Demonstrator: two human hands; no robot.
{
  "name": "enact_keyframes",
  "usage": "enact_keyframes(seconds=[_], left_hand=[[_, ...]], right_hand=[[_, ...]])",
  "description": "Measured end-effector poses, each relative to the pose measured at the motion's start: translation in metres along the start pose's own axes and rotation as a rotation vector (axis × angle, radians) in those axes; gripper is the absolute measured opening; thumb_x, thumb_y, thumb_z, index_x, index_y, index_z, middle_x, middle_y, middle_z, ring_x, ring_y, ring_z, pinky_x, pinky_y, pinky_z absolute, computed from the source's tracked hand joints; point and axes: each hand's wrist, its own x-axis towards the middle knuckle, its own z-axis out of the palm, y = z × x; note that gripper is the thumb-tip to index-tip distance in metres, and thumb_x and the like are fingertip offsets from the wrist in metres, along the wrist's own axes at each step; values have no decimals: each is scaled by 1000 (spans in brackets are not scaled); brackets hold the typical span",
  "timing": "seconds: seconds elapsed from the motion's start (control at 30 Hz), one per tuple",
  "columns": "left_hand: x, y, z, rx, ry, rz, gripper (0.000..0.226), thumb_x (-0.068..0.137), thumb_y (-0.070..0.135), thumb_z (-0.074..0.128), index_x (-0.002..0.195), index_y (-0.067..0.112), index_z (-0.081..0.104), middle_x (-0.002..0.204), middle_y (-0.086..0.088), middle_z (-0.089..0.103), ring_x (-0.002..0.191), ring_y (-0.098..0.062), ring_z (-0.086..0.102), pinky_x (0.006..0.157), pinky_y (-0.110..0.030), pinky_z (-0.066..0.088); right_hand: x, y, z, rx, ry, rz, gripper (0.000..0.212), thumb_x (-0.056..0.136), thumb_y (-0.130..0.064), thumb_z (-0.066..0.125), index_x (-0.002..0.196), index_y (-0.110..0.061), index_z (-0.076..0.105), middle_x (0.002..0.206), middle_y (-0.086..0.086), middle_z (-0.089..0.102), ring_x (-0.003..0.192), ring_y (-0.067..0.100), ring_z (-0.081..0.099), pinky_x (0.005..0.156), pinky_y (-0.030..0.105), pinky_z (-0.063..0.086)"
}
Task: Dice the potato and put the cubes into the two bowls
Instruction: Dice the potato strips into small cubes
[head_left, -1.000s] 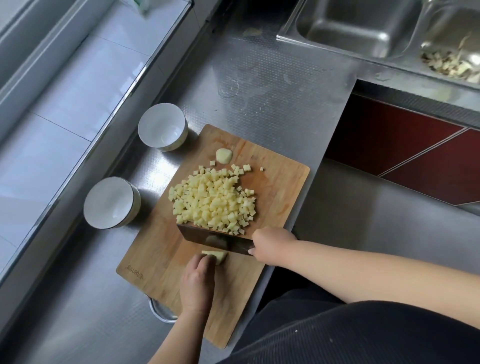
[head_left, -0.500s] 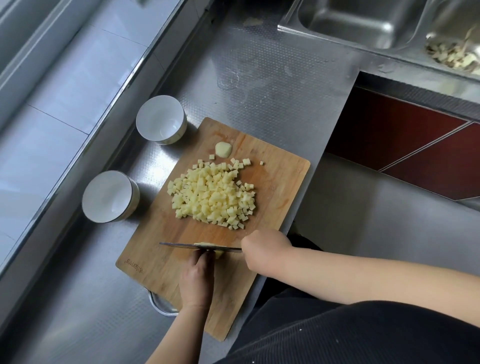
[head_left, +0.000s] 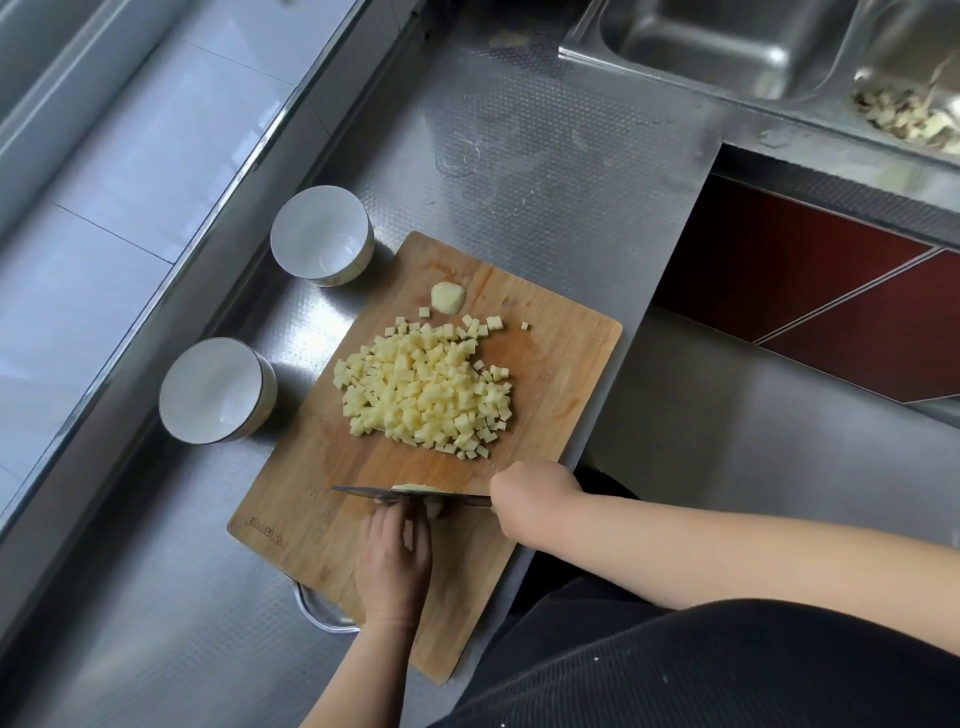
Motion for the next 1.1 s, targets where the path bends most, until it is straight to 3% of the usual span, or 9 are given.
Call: enact_keyframes(seconds=[0.13, 0.27, 0.33, 0.4, 0.5, 0.6, 0.83, 0.9, 1.1], left_hand=[[15, 19, -21, -138, 268, -22, 14, 90, 23, 48, 94, 11, 55, 85, -6, 54, 82, -21, 46, 76, -26, 31], [50, 39, -48, -135, 453, -82, 12, 92, 20, 52, 97, 11, 58, 89, -2, 54, 89, -13, 45, 81, -31, 36], [75, 50, -62, -95, 235, -99, 11, 94, 21, 56, 99, 15, 64, 92, 4, 58, 88, -13, 52, 79, -36, 45], [102, 55, -70, -37, -201, -127, 13, 94, 26, 59, 104, 23, 67, 103, 5, 65, 95, -11, 57, 85, -37, 50], [134, 59, -72, 123, -893, -209, 23, 92, 33, 63, 113, 25, 68, 122, 7, 64, 112, -11, 57, 99, -30, 43], [151, 60, -68, 303, -1210, -197, 33, 88, 40, 67, 119, 29, 66, 125, 9, 62, 119, -12, 54, 108, -35, 38], [163, 53, -56, 174, -1353, -318, 27, 89, 22, 68, 116, 22, 69, 116, 2, 66, 109, -16, 61, 91, -34, 55], [162, 52, -53, 171, -1355, -301, 25, 89, 18, 68, 114, 21, 70, 116, -1, 67, 107, -17, 63, 88, -33, 56], [160, 49, -53, 197, -1378, -283, 29, 89, 18, 68, 118, 22, 68, 121, 1, 64, 110, -14, 59, 81, -25, 56]], right_hand=[[5, 2, 3, 12, 10, 10, 17, 100, -15, 47, 105, -8, 62, 103, 10, 64, 90, 28, 62, 51, 27, 35], [6, 3, 6, 19, 20, 9, 20, 100, -15, 46, 110, -7, 61, 108, 11, 62, 96, 30, 61, 64, 31, 41], [6, 2, 7, 7, 26, 4, 20, 101, -15, 46, 111, -7, 61, 110, 11, 62, 97, 30, 61, 65, 32, 41], [7, 2, 8, -7, 31, -4, 21, 101, -15, 45, 112, -7, 61, 110, 11, 62, 97, 30, 61, 63, 32, 41], [8, 3, 9, -11, 40, -17, 20, 101, -15, 46, 108, -7, 62, 108, 11, 63, 95, 30, 62, 53, 27, 36], [8, 2, 11, -18, 54, -29, 18, 101, -14, 46, 103, -8, 63, 104, 11, 64, 90, 28, 63, 50, 27, 33], [6, 2, 6, -42, 65, -32, 19, 100, -15, 47, 102, -10, 65, 103, 9, 64, 93, 29, 62, 56, 29, 37], [5, 2, 4, -61, 90, -55, 18, 100, -15, 47, 101, -11, 65, 102, 8, 65, 91, 29, 62, 51, 27, 33], [0, 7, -2, -115, 143, -121, 21, 97, -11, 44, 104, -13, 64, 102, 9, 65, 94, 32, 60, 65, 33, 39]])
